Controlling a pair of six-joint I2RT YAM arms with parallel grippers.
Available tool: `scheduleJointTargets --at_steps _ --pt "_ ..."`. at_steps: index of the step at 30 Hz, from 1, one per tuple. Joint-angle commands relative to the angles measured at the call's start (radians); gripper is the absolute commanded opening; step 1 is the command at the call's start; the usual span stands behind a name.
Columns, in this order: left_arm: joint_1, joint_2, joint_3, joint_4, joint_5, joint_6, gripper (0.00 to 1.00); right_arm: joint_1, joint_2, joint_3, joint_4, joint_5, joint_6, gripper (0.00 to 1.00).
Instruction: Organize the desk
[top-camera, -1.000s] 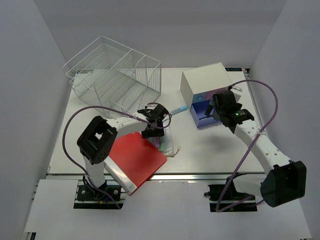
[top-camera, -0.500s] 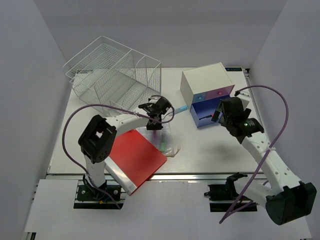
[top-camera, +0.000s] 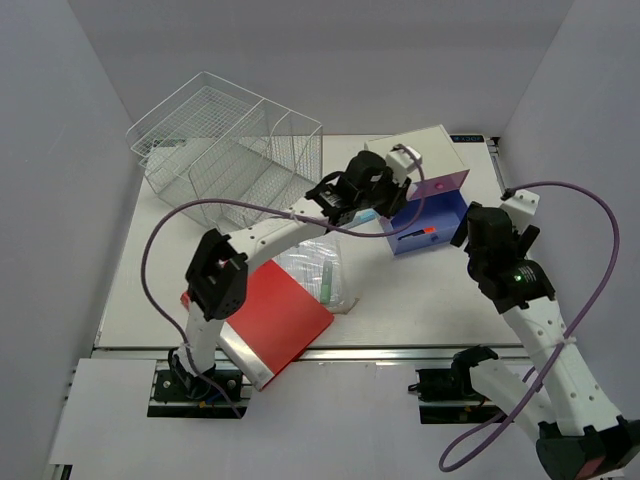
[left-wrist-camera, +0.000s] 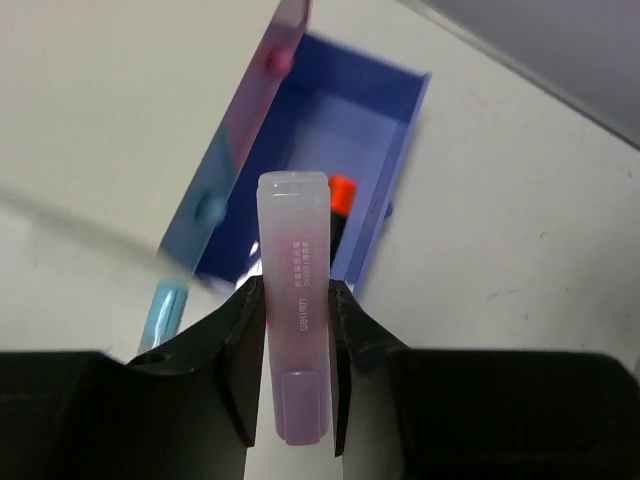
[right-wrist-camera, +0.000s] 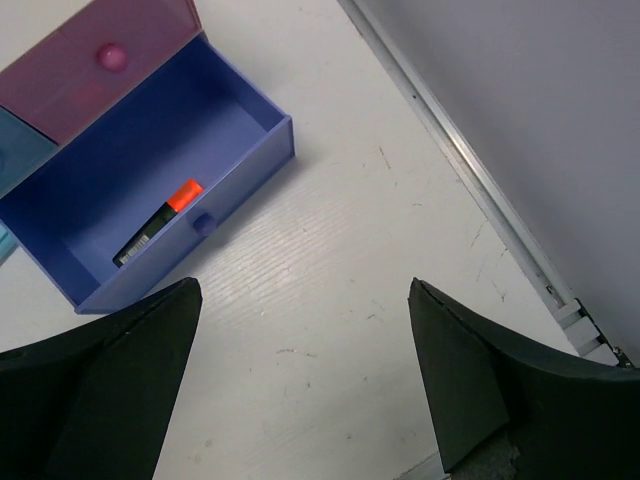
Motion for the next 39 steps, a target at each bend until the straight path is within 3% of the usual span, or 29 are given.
scheduleJointTargets --at_steps 1,8,9,11,13,14,19,22,25,28,29,30,33,36,39 --pt "-0.008 0.123 0.177 0.024 0.196 0.158 0.21 -0.005 -0.038 -0.025 0.052 0.065 -0.038 0.89" --pt "-0.024 0.353 0.423 0.043 0.172 0.174 0.26 -0.007 -0.072 -0.054 0.072 0.051 -0.058 0.89" --pt "-0.024 0.372 0.426 0.056 0.145 0.174 0.39 -0.007 -0.073 -0.056 0.076 0.042 -0.06 0.89" --pt "-0.024 0.381 0.422 0.086 0.134 0.169 0.48 -0.008 -0.073 -0.065 0.086 0.019 -0.068 0.89" --pt "-0.025 0.384 0.425 0.087 0.123 0.16 0.73 -0.008 -0.079 -0.065 0.086 -0.01 -0.069 0.89" --pt "-0.027 0.381 0.425 0.084 0.115 0.158 0.81 -0.008 -0.084 -0.07 0.095 -0.018 -0.078 0.89" --pt "-0.033 0.309 0.4 0.04 0.077 0.129 0.96 -0.007 -0.089 -0.076 0.144 -0.196 -0.167 0.89" --pt "-0.036 0.175 0.307 0.011 0.027 0.079 0.98 -0.007 -0.066 -0.062 0.129 -0.34 -0.196 0.89" --pt "-0.034 0.004 0.082 -0.003 -0.056 -0.05 0.98 -0.005 -0.034 -0.028 0.11 -0.529 -0.196 0.89" --pt "-0.033 -0.276 -0.239 -0.028 -0.28 -0.229 0.98 0.036 -0.004 -0.042 0.135 -0.698 -0.175 0.89" --pt "-0.031 -0.417 -0.321 -0.037 -0.358 -0.271 0.98 0.06 0.006 -0.048 0.147 -0.708 -0.166 0.89" --pt "-0.031 -0.483 -0.463 -0.058 -0.4 -0.32 0.98 0.126 0.019 -0.056 0.164 -0.691 -0.16 0.89" --pt "-0.03 -0.705 -0.674 -0.192 -0.46 -0.512 0.98 0.249 0.107 -0.047 0.187 -0.616 -0.128 0.89" --pt "-0.028 -0.856 -0.765 -0.357 -0.494 -0.686 0.98 0.408 0.233 -0.039 0.254 -0.578 -0.028 0.89" --pt "-0.03 -0.961 -0.851 -0.479 -0.55 -0.806 0.98 0.478 0.382 -0.019 0.314 -0.571 0.058 0.89"
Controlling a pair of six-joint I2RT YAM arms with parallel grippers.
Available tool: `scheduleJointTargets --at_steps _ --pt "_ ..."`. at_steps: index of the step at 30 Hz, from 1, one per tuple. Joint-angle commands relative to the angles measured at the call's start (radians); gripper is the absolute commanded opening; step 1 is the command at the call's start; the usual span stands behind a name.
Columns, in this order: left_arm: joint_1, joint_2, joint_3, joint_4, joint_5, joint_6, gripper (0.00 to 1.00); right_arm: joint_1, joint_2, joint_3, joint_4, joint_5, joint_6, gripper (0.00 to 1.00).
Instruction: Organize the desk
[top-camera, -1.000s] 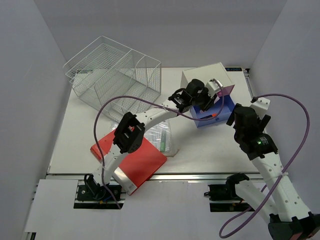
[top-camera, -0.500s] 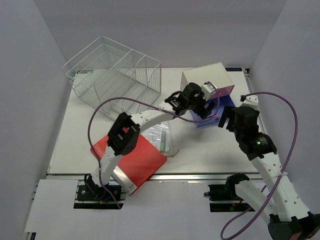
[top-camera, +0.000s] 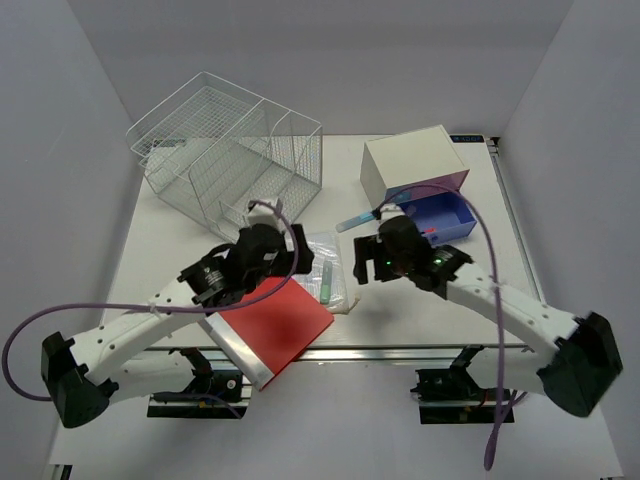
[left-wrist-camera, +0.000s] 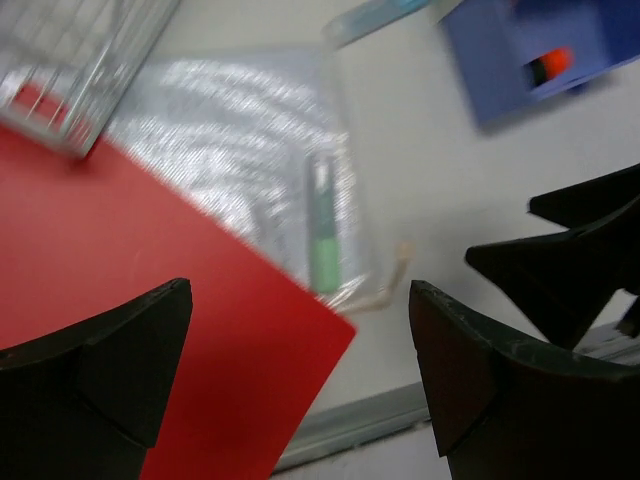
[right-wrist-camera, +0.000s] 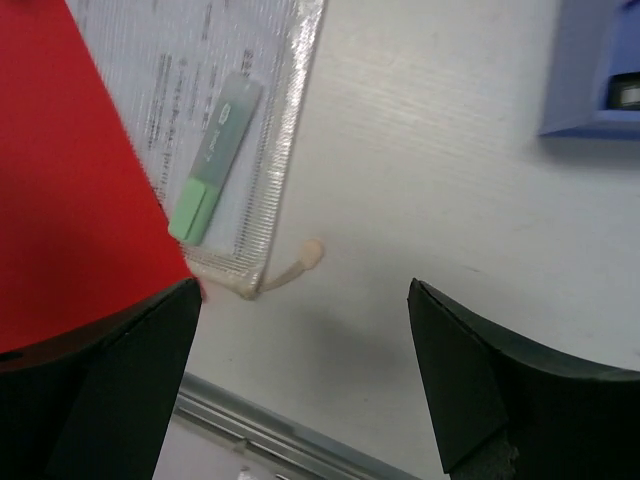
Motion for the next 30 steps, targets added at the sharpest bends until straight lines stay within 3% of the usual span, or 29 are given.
scheduleJointTargets --at_steps 1,9,13,16,20,22,23,27,30 --pt "0.0 -0.061 -0.089 -0.26 -0.114 -0.247 0.98 0.068 0.159 0.062 0.099 0.024 0.117 0.89" --pt "0.0 -0.117 -0.078 -0.395 -0.156 -0.356 0.98 0.195 0.529 0.326 0.013 0.173 0.236 0.89" --pt "0.0 -0.115 -0.077 -0.418 -0.154 -0.372 0.98 0.197 0.635 0.329 0.044 0.16 0.253 0.88" --pt "0.001 -0.115 -0.072 -0.424 -0.165 -0.373 0.98 0.2 0.697 0.343 0.047 0.135 0.252 0.8" --pt "0.0 -0.111 -0.068 -0.409 -0.182 -0.353 0.98 0.205 0.731 0.353 0.042 0.13 0.249 0.61" --pt "0.0 -0.1 -0.058 -0.403 -0.198 -0.344 0.98 0.205 0.714 0.338 0.041 0.162 0.256 0.39" --pt "0.001 -0.094 -0.052 -0.403 -0.205 -0.341 0.98 0.203 0.702 0.332 0.039 0.175 0.258 0.21" --pt "0.0 -0.063 -0.017 -0.362 -0.237 -0.289 0.98 0.202 0.625 0.324 0.019 0.27 0.246 0.03" --pt "0.0 -0.023 0.009 -0.291 -0.24 -0.219 0.98 0.186 0.559 0.327 -0.01 0.302 0.22 0.0"
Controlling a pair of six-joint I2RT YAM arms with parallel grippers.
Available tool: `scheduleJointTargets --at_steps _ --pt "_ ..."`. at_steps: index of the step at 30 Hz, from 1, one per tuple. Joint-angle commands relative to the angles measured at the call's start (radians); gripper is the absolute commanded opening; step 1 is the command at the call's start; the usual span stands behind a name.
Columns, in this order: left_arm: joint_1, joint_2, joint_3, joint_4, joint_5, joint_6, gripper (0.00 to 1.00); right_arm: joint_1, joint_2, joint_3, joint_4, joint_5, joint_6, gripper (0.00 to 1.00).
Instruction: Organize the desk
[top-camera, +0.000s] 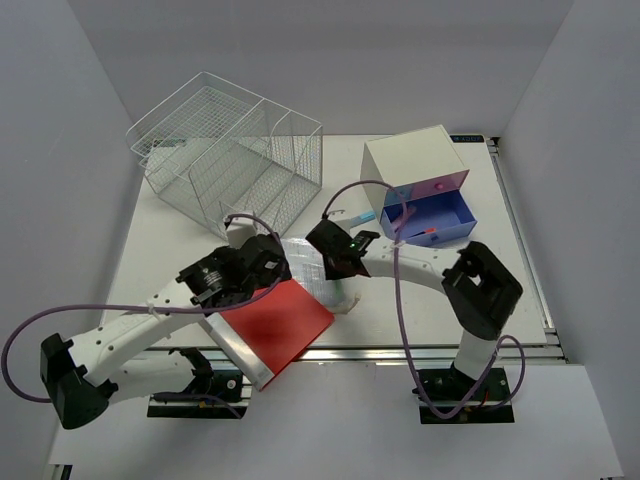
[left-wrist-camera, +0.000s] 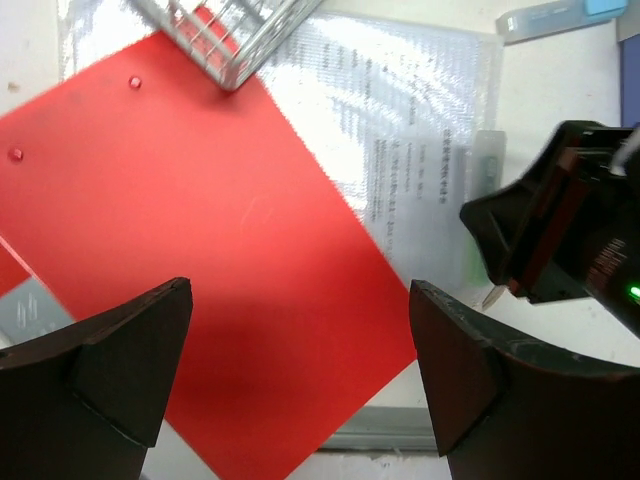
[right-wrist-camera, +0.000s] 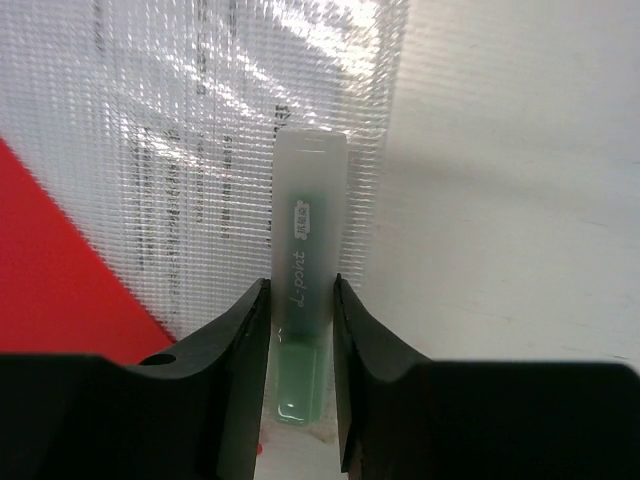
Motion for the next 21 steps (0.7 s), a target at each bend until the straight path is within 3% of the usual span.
scheduleJointTargets --at_steps 1,4,6,11,18,19,20,21 --pt "0.0 0.051 0.066 0.1 -0.028 0.1 0.98 -0.02 -0.129 -0.001 -0.04 0.097 -0.027 0.0" --pt "0.02 0.141 0.096 0.158 0.0 0.184 0.98 -0.097 -0.25 -0.021 -0.057 0.115 -0.04 0.0" --pt "0.045 0.195 0.142 0.178 0.026 0.242 0.98 -0.211 -0.356 -0.068 -0.054 0.095 -0.034 0.0" --pt "0.108 0.343 0.187 0.392 0.236 0.481 0.98 -0.474 -0.487 -0.142 0.018 0.073 -0.025 0.0" --pt "0.132 0.59 0.337 0.562 0.472 1.015 0.98 -0.693 -0.335 -0.05 0.038 0.011 0.052 0.02" --pt "0.138 0.62 0.363 0.562 0.503 1.049 0.98 -0.709 -0.311 -0.023 0.039 0.0 0.064 0.04" --pt "0.148 0.65 0.388 0.566 0.542 1.081 0.98 -0.738 -0.262 -0.006 0.033 -0.024 0.072 0.16" --pt "0.16 0.717 0.412 0.563 0.639 1.13 0.98 -0.752 -0.24 0.011 0.027 -0.038 0.075 0.18"
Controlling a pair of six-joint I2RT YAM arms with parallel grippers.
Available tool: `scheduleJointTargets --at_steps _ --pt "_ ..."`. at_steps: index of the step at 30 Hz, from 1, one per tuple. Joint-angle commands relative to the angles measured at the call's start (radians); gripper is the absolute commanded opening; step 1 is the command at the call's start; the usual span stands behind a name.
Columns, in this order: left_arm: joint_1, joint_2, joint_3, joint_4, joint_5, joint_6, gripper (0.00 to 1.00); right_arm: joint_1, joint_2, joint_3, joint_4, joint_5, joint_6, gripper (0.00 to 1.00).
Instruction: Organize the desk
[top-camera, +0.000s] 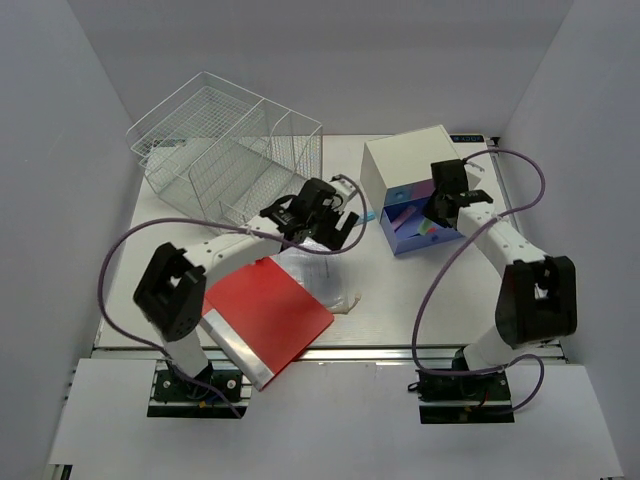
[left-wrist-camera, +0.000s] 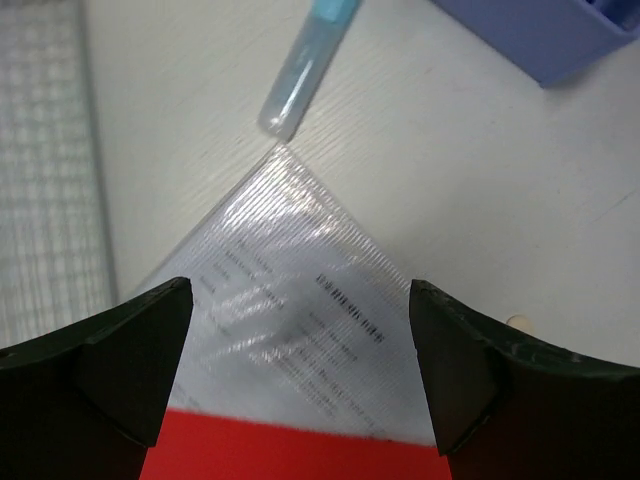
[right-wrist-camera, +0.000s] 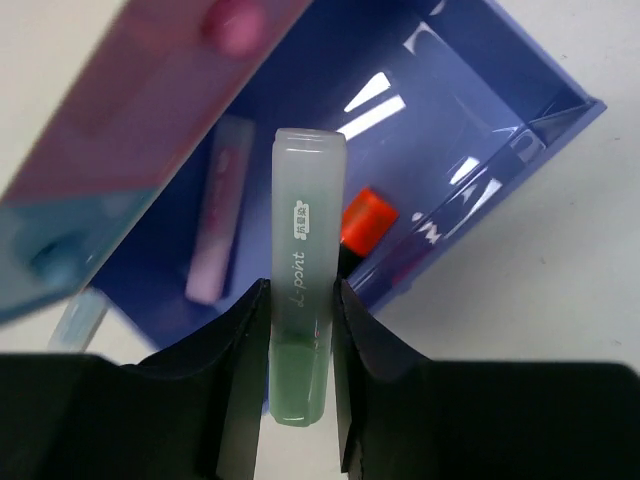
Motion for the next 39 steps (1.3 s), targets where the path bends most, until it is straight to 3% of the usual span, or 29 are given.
scheduleJointTargets --at_steps 1,5,10,13,19,23,26,30,39 --pt "0.049 0.107 0.141 0.067 0.243 0.264 0.98 -0.057 0.071 0.099 0.014 -0.064 0.05 0.26" --pt "0.095 0.29 0.354 -0.02 0.381 0.352 0.98 -0.078 0.104 0.135 0.034 -0.118 0.005 0.52" --pt "0.114 0.466 0.528 -0.074 0.486 0.473 0.98 -0.123 0.023 0.104 0.063 -0.161 -0.025 0.73" --pt "0.141 0.496 0.528 -0.036 0.576 0.476 0.98 -0.161 -0.031 0.065 0.06 -0.204 -0.048 0.76" --pt "0.154 0.612 0.596 -0.006 0.619 0.465 0.96 -0.21 -0.229 -0.031 0.029 -0.205 -0.094 0.78" --pt "0.152 0.649 0.593 0.009 0.503 0.452 0.89 -0.233 -0.303 -0.067 0.011 -0.198 -0.107 0.78" --pt "0.149 0.661 0.579 0.007 0.442 0.453 0.78 -0.238 -0.338 -0.081 -0.003 -0.188 -0.118 0.79" --pt "0.131 0.638 0.525 0.0 0.385 0.467 0.49 -0.238 -0.358 -0.092 -0.008 -0.182 -0.127 0.79" --pt "0.109 0.472 0.351 -0.011 0.31 0.488 0.12 -0.236 -0.389 -0.106 -0.022 -0.161 -0.128 0.79"
